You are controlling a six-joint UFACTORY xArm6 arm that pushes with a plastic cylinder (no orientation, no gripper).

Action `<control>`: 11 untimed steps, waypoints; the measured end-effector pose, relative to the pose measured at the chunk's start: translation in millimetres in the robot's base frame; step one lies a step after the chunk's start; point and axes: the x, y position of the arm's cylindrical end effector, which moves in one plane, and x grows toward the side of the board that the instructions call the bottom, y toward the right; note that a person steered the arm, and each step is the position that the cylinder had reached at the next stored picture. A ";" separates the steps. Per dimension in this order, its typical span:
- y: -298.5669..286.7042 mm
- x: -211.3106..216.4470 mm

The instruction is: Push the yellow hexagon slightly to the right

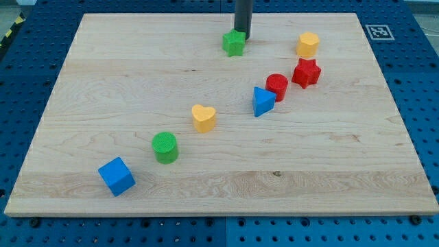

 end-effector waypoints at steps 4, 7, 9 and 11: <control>99.3 32.5; 124.9 38.0; 146.0 60.7; 173.5 45.7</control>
